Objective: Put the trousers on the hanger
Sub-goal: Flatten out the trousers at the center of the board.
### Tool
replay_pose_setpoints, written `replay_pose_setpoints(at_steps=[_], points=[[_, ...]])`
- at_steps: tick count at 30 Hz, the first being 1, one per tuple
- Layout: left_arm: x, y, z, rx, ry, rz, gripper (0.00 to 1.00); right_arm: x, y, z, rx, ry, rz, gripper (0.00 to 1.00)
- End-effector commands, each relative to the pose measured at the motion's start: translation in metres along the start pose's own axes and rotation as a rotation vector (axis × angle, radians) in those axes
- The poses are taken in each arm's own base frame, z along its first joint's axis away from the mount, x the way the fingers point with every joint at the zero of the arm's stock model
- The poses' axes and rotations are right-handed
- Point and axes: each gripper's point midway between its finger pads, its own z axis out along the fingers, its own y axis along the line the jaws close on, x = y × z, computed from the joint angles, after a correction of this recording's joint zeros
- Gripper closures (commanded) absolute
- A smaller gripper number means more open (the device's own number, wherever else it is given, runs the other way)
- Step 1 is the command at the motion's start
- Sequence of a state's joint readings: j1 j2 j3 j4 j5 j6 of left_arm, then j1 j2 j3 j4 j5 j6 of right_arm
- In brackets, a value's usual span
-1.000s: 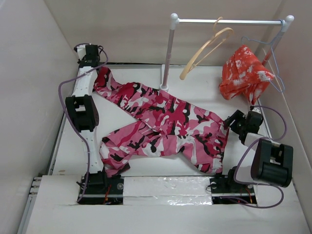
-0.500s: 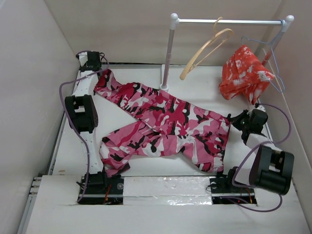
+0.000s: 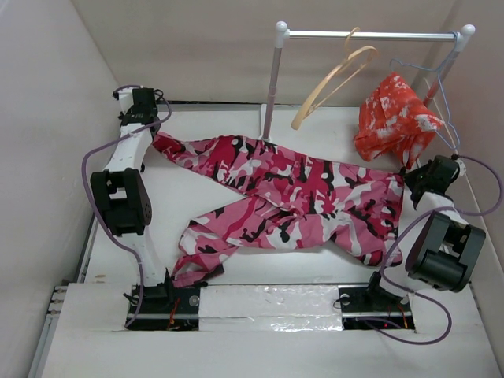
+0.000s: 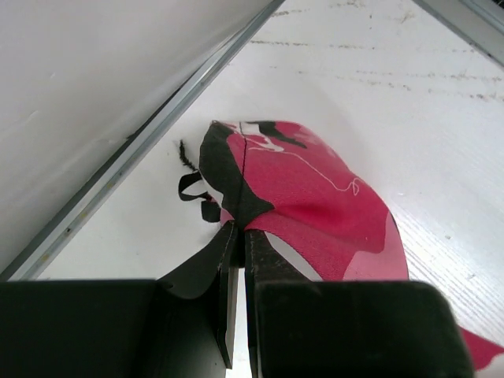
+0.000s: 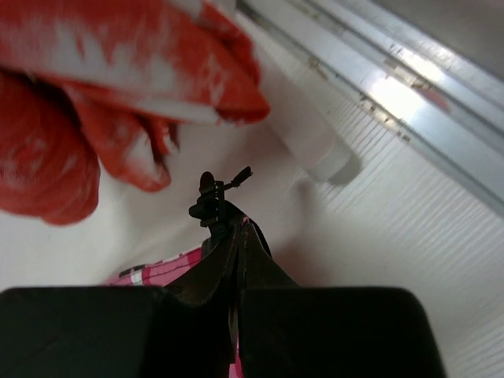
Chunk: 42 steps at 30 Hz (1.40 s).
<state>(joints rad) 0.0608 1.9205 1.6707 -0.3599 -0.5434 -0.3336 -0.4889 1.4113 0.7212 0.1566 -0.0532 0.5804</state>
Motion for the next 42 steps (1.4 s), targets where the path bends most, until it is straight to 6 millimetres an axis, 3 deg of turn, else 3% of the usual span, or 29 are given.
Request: replay_pose_setpoints(at_steps=[1, 2, 5, 10, 13, 16, 17, 20, 21, 23, 25, 26, 28, 30, 31, 32, 35, 36, 38, 39, 41, 42], points=[[-0.015, 0.007, -0.016, 0.018, -0.038, -0.014, 1.00, -0.061, 0.004, 0.009, 0.056, -0.148, 0.053, 1.00], [-0.009, 0.008, -0.013, 0.008, -0.017, -0.001, 1.00, -0.069, 0.007, 0.015, 0.064, -0.149, 0.043, 1.00], [-0.009, 0.005, -0.006, -0.008, -0.006, 0.010, 1.00, -0.067, 0.015, 0.024, 0.097, -0.142, -0.002, 0.98], [-0.043, -0.008, -0.004, 0.000, -0.055, -0.019, 1.00, -0.067, 0.023, 0.035, 0.133, -0.163, -0.032, 0.97], [-0.056, -0.039, 0.020, 0.045, -0.049, -0.004, 0.95, -0.070, 0.036, 0.032, 0.119, -0.189, -0.048, 0.92], [-0.044, -0.049, 0.042, 0.026, -0.010, 0.035, 0.84, -0.069, 0.040, 0.022, 0.096, -0.206, -0.062, 0.74], [-0.038, -0.056, 0.055, 0.024, 0.000, 0.048, 0.79, -0.069, 0.049, 0.019, 0.065, -0.217, -0.063, 0.61], [-0.030, -0.065, 0.073, 0.019, 0.004, 0.057, 0.63, -0.061, 0.070, -0.002, -0.003, -0.225, -0.101, 0.31], [-0.029, -0.066, 0.076, 0.020, 0.006, 0.056, 0.54, -0.053, 0.083, -0.010, -0.042, -0.222, -0.124, 0.26], [-0.024, -0.069, 0.080, 0.026, 0.015, 0.050, 0.47, -0.047, 0.095, -0.033, -0.108, -0.252, -0.153, 0.13], [-0.024, -0.070, 0.078, 0.032, 0.017, 0.045, 0.44, -0.027, 0.117, -0.051, -0.221, -0.231, -0.179, 0.12], [-0.024, -0.065, 0.079, 0.027, 0.025, 0.026, 0.44, -0.023, 0.126, -0.060, -0.272, -0.241, -0.193, 0.13], [-0.022, -0.064, 0.076, 0.035, 0.030, 0.015, 0.44, 0.006, 0.141, -0.084, -0.373, -0.213, -0.236, 0.18], [-0.021, -0.055, 0.068, 0.026, 0.007, -0.003, 0.45, 0.027, 0.145, -0.101, -0.447, -0.201, -0.279, 0.33], [-0.034, -0.049, 0.054, 0.035, -0.028, -0.027, 0.45, 0.038, 0.148, -0.107, -0.475, -0.184, -0.297, 0.49], [-0.014, -0.043, 0.059, 0.019, -0.012, -0.015, 0.45, 0.054, 0.158, -0.118, -0.538, -0.163, -0.325, 0.79], [0.004, -0.030, 0.048, 0.019, -0.005, -0.031, 0.48, 0.100, 0.176, -0.144, -0.704, -0.079, -0.408, 1.00], [0.010, -0.035, 0.046, 0.072, 0.029, -0.077, 0.52, 0.129, 0.192, -0.165, -0.804, -0.021, -0.452, 1.00], [0.018, -0.039, 0.031, 0.138, 0.063, -0.114, 0.57, 0.161, 0.208, -0.186, -0.893, 0.026, -0.516, 1.00], [0.019, -0.050, 0.019, 0.200, 0.075, -0.133, 0.66, 0.189, 0.221, -0.213, -0.984, 0.078, -0.564, 1.00], [0.018, -0.064, -0.011, 0.266, 0.052, -0.141, 0.73, 0.214, 0.243, -0.244, -1.094, 0.104, -0.649, 1.00], [0.016, -0.070, -0.022, 0.306, 0.051, -0.139, 0.85, 0.226, 0.250, -0.258, -1.133, 0.116, -0.682, 1.00]])
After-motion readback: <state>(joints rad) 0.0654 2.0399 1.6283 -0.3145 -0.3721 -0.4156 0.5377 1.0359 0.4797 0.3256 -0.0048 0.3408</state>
